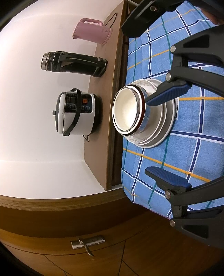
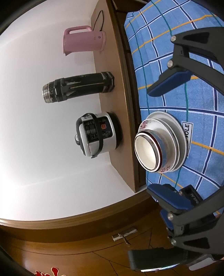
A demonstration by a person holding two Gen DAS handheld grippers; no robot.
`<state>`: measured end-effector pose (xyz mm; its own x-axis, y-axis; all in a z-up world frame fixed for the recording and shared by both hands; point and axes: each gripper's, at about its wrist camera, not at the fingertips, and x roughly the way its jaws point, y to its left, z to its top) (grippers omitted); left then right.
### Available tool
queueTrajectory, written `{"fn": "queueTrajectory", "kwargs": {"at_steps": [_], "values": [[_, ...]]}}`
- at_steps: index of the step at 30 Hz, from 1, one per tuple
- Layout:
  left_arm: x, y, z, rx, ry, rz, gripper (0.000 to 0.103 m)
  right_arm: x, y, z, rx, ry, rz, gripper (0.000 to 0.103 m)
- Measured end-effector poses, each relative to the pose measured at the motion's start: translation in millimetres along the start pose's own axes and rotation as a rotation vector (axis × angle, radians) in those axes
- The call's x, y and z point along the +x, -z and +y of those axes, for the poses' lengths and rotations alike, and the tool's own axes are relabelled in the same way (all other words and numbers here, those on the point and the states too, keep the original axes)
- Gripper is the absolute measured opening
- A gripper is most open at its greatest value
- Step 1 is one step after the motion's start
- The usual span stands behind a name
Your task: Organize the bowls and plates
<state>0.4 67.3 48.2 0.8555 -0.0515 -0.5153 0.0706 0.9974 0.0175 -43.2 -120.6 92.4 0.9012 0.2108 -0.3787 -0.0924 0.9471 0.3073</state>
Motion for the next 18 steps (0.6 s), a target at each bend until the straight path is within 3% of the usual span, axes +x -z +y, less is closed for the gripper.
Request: {"fn": "queueTrajectory", "kwargs": {"at_steps": [18], "values": [[1.0, -2.1, -3.2, 0.012, -0.012, -0.009, 0.075, -0.4, -1.4, -3.7, 0.004, 0.006, -0.007, 0.103]]}}
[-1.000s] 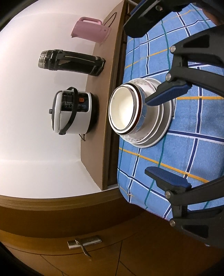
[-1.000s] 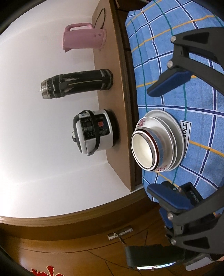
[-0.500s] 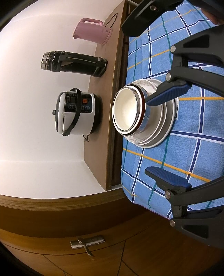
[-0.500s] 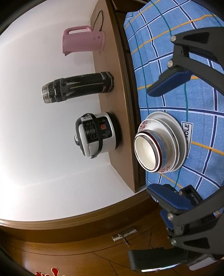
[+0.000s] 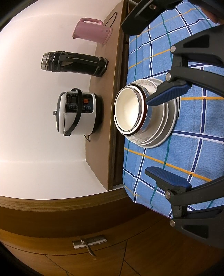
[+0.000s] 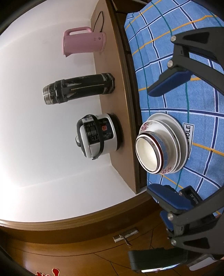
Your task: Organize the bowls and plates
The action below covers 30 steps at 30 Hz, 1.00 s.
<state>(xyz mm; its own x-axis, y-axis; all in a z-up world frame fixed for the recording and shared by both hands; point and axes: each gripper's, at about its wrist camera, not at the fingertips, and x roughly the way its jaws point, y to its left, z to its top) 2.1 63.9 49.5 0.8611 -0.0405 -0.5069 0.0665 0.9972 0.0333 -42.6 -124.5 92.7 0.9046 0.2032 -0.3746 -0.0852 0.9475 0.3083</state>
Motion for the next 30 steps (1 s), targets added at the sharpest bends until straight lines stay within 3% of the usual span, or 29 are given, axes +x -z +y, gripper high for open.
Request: {"fn": "queueTrajectory", "kwargs": {"at_steps": [30], "values": [[-3, 0, -8, 0.021, -0.012, -0.009, 0.075, 0, 1, -11, 0.027, 0.008, 0.000, 0.103]]}}
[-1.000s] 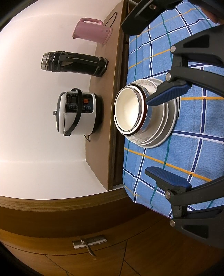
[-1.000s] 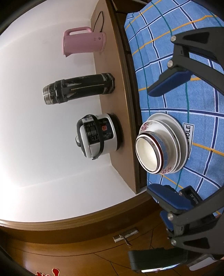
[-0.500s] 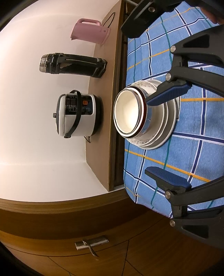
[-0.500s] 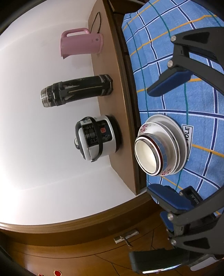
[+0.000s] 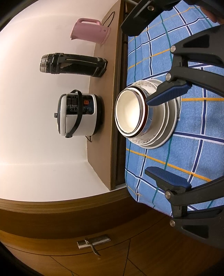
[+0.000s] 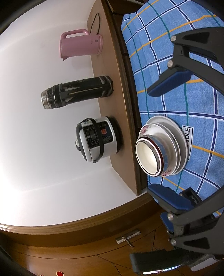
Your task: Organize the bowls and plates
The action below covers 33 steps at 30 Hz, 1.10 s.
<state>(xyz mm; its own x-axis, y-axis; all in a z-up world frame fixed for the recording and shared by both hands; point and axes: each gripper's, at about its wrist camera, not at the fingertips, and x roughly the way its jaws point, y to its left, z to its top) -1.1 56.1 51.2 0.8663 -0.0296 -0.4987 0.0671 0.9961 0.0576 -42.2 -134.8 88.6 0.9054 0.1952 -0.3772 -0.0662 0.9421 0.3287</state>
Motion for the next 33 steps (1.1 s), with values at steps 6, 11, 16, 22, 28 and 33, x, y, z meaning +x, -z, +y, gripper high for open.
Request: {"fn": "queueTrajectory", "kwargs": {"at_steps": [6, 11, 16, 22, 28, 33], "values": [[0.4, -0.9, 0.5, -0.003, -0.004, 0.002, 0.075, -1.5, -0.9, -1.7, 0.006, -0.001, -0.004, 0.103], [0.2, -1.3, 0.7, -0.005, -0.007, 0.006, 0.075, -2.1, -1.0, -2.9, 0.009, -0.001, -0.004, 0.103], [2.4, -1.8, -0.5, -0.002, -0.010, 0.020, 0.075, -2.6, -0.7, -4.2, 0.011, -0.001, -0.006, 0.103], [2.4, -2.0, -0.8, -0.019, 0.007, 0.023, 0.075, -5.6, -1.4, -6.2, 0.017, 0.003, -0.016, 0.103], [1.6, -2.3, -1.4, -0.031, 0.009, 0.027, 0.077, -8.3, -1.8, -7.4, 0.019, 0.005, -0.022, 0.103], [0.7, -3.0, -1.3, -0.037, 0.010, 0.021, 0.077, -8.5, -2.0, -7.7, 0.019, 0.006, -0.022, 0.103]]}}
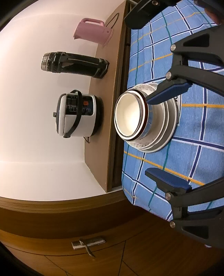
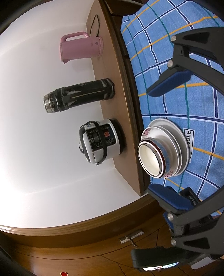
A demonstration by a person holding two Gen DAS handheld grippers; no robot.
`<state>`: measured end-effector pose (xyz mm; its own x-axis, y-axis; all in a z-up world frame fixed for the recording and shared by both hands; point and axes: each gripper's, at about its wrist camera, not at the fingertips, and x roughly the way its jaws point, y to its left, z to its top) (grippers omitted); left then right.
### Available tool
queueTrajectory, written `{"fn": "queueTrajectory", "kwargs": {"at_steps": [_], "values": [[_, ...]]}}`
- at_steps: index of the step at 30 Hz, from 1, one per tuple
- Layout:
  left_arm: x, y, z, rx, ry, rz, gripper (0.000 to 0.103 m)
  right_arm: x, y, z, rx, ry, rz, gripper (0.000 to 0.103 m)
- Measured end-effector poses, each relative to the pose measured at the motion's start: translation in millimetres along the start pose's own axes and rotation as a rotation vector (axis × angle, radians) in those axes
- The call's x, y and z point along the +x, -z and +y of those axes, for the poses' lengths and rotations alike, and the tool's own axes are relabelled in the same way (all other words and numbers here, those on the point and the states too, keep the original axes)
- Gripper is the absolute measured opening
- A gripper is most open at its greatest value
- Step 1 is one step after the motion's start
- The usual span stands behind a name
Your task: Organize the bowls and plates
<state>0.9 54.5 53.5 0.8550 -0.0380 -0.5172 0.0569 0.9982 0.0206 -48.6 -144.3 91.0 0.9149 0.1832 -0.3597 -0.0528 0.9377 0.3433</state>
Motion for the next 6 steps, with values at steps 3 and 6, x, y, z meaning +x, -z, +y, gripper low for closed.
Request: {"fn": "queueTrajectory", "kwargs": {"at_steps": [3, 6], "values": [[0.0, 0.2, -0.6, 0.001, 0.002, 0.005, 0.078, 0.0, -0.1, -1.8, 0.001, 0.000, 0.003, 0.103], [0.1, 0.3, -3.4, 0.016, -0.014, 0.007, 0.078, 0.1, -0.1, -3.5, 0.005, 0.001, 0.006, 0.103]]}}
